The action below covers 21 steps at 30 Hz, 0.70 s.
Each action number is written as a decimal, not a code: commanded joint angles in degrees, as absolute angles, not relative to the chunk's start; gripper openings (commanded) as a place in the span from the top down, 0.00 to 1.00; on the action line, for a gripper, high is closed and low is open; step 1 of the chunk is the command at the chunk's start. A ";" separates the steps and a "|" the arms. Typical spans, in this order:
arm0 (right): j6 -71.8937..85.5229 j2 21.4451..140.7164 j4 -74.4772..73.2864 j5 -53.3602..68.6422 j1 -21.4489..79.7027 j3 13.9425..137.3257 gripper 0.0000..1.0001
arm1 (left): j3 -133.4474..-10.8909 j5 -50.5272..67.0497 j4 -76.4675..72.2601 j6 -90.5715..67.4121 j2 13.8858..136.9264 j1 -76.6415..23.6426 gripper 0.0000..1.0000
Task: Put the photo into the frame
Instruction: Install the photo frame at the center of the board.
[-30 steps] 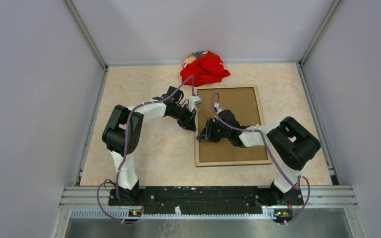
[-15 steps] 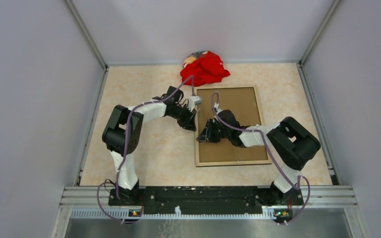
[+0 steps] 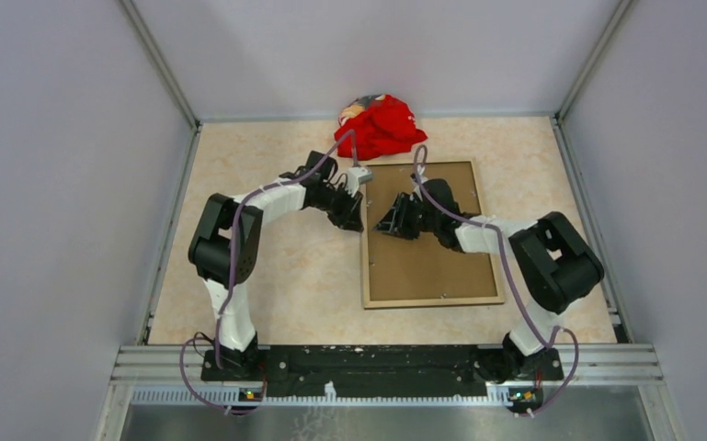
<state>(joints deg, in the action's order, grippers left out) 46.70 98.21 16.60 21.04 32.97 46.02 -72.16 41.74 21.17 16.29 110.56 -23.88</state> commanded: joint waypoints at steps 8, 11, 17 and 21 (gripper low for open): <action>48.76 101.52 20.66 21.04 27.14 54.64 0.64 | -80.00 45.96 17.30 9.00 116.52 -20.26 0.76; 50.11 105.78 21.79 21.01 27.16 57.26 0.65 | -81.34 47.14 17.08 8.04 118.00 -20.13 0.76; 50.87 113.01 20.85 20.62 27.03 63.72 0.67 | -81.27 49.34 16.76 7.45 119.03 -20.06 0.77; 51.92 116.47 20.21 21.37 27.03 66.80 0.68 | -80.94 48.96 16.13 7.31 119.34 -20.13 0.78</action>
<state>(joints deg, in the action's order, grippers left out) 50.65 114.30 18.87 20.91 27.18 62.11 -79.77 46.46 18.15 8.29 119.17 -19.90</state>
